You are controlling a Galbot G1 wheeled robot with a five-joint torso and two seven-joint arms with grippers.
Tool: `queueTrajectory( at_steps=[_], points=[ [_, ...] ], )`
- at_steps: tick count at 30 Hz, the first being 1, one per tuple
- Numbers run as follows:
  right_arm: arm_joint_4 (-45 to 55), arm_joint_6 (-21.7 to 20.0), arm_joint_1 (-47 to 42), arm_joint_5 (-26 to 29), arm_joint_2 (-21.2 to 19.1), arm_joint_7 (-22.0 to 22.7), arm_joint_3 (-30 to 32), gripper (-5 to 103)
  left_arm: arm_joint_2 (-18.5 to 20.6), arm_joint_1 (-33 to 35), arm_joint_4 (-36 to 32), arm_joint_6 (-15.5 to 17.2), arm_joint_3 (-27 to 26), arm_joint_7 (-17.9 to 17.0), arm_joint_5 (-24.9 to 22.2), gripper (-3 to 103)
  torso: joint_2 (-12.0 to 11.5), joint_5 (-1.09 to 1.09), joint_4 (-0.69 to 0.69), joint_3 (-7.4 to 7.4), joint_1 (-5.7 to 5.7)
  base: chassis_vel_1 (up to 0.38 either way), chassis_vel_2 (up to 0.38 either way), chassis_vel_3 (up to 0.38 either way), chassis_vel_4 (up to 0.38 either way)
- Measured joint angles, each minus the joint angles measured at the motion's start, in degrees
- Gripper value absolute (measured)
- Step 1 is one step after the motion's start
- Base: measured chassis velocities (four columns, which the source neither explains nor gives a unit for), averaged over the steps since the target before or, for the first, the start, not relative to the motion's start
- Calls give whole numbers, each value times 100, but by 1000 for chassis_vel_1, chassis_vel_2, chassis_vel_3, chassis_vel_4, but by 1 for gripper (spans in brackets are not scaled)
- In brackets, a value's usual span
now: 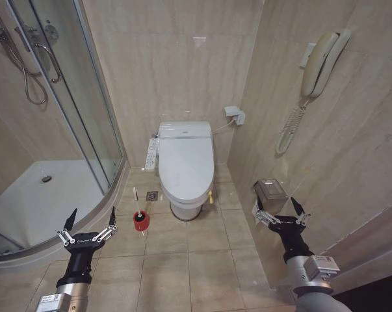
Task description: Open the toilet lid, clean the toilet bowl with a toilet brush, close the toilet lid, and flush.
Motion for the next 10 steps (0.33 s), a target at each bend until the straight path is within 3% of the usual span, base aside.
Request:
queueTrajectory(
  at_steps=[10],
  points=[
    [0, 0, 0, 0, 0, 0, 0, 100, 0, 0, 0, 0, 0, 0, 0, 100, 0, 0, 0, 0, -1, 0, 0, 0, 0]
  ],
)
